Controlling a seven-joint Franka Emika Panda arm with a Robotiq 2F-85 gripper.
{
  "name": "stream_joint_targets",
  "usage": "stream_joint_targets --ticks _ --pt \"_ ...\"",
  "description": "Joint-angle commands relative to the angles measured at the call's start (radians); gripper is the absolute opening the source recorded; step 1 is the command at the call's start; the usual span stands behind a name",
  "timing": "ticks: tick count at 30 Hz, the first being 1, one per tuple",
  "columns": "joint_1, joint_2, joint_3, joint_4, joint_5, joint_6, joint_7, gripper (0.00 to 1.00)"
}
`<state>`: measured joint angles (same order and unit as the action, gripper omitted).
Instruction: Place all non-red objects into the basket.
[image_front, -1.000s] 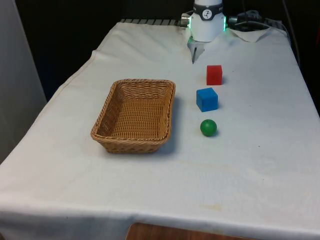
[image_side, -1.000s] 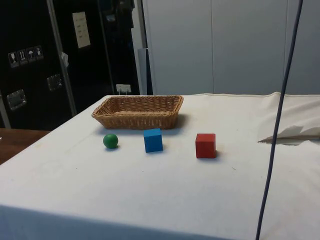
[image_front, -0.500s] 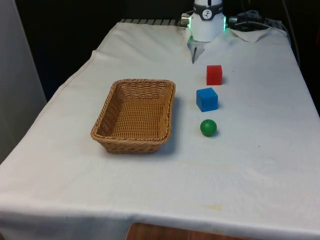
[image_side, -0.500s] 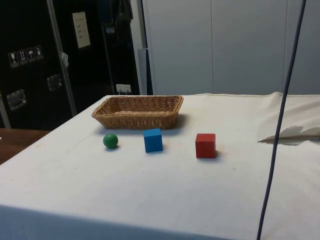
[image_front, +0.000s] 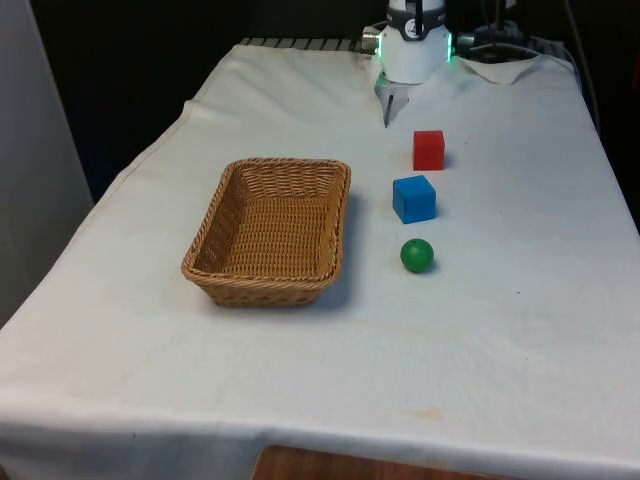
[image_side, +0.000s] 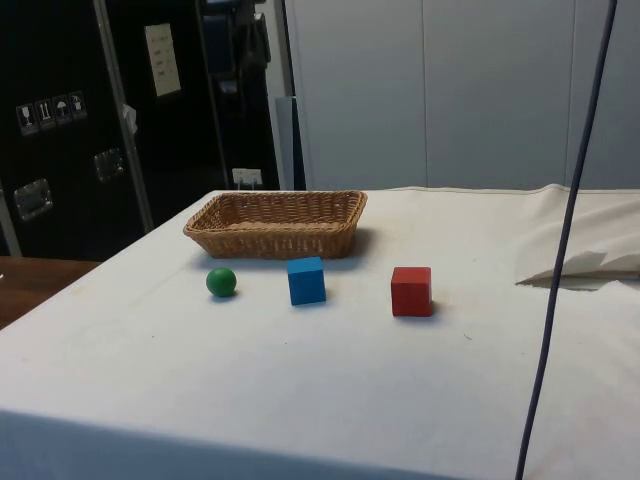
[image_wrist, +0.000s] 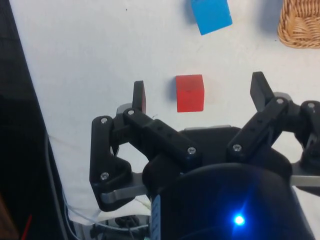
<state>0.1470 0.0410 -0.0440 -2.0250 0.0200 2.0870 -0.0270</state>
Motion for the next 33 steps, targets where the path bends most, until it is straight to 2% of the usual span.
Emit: stream_joint_targets --ticks 1,4,5,6,11,14,15,17,20,21,25,28,29,33 --pt "0.001 -0.003 0.001 -0.021 0.006 0.033 -0.010 1.00" --pt "0.001 0.001 0.002 -0.041 0.008 0.064 -0.025 1.00" --pt "0.000 0.000 0.001 -0.031 0.000 0.040 -0.016 1.00" --pt "0.001 0.002 0.002 -0.048 0.008 0.074 -0.033 1.00" --pt "0.000 0.016 0.003 -0.079 0.010 0.132 -0.077 1.00" --pt "0.000 0.026 0.003 -0.090 0.011 0.157 -0.099 1.00" --pt "0.000 0.025 0.001 -0.084 0.001 0.140 -0.087 1.00" --pt "0.000 0.036 0.003 -0.100 0.013 0.181 -0.119 1.00" --pt "0.000 0.046 0.003 -0.111 0.018 0.207 -0.139 1.00" --pt "0.000 0.045 0.001 -0.106 0.005 0.191 -0.128 1.00" --pt "-0.001 0.061 0.003 -0.128 0.032 0.244 -0.174 1.00" --pt "-0.002 0.065 0.003 -0.138 0.036 0.260 -0.188 1.00" --pt "-0.001 0.068 0.001 -0.133 0.023 0.249 -0.178 1.00" --pt "-0.004 0.069 0.002 -0.161 0.048 0.286 -0.212 1.00"
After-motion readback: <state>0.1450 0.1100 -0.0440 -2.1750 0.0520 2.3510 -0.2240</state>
